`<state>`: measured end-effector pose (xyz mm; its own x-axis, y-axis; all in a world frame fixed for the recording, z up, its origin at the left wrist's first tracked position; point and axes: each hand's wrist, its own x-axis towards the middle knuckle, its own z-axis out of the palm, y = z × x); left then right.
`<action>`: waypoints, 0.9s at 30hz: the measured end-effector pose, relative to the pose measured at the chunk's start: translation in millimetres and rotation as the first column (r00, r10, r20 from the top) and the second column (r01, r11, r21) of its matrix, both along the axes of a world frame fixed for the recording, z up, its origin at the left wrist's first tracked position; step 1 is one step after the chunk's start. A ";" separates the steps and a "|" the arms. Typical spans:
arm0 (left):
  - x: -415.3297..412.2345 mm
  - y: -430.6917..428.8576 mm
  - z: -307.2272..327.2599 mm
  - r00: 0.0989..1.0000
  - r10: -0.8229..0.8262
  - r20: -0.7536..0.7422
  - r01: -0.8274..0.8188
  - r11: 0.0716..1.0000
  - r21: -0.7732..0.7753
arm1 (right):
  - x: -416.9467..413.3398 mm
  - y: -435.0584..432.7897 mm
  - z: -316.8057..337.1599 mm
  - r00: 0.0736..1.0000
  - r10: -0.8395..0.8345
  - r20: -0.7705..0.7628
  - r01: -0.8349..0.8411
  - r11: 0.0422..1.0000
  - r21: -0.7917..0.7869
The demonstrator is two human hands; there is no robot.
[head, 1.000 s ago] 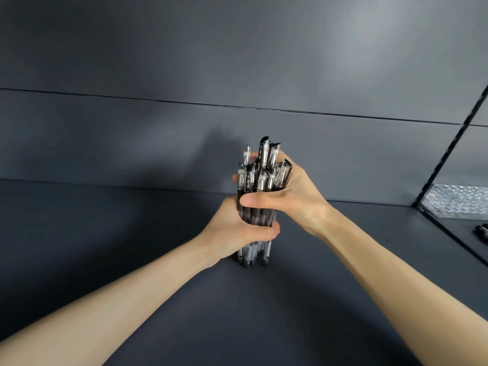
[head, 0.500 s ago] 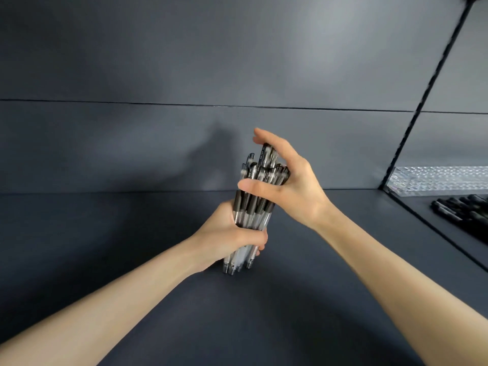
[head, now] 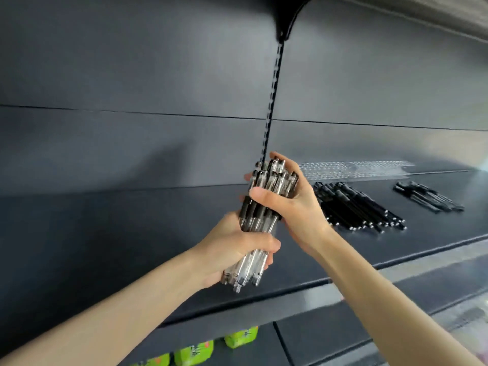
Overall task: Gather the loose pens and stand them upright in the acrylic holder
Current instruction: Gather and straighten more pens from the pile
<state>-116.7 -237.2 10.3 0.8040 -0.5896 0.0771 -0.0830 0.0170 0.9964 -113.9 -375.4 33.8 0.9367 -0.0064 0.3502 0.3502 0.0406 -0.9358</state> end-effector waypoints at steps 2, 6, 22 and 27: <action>-18.9 -53.5 -4.2 0.999 -0.023 -0.041 0.022 1.000 -0.015 | -26.6 -49.0 -1.2 0.999 -0.046 -0.014 0.046 0.999 -0.024; -46.5 -148.6 -12.2 0.997 -0.062 -0.044 0.062 0.998 -0.004 | -70.1 -136.8 -2.2 0.987 -0.158 -0.009 0.158 0.987 -0.033; 4.9 -424.4 -11.7 0.994 -0.107 -0.035 0.110 0.989 0.099 | -38.9 -409.0 -3.6 0.906 -0.424 0.003 0.422 0.901 -0.096; 54.8 -502.9 -3.7 0.996 -0.008 -0.091 0.007 1.000 -0.009 | 29.0 -486.4 2.6 0.925 -0.376 -0.051 0.368 0.922 -0.116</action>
<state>-61.9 -740.2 6.6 0.8033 -0.5956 0.0093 0.0080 0.0264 0.9996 -84.9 -861.8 36.4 0.8961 -0.3267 0.3005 0.2542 -0.1775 -0.9507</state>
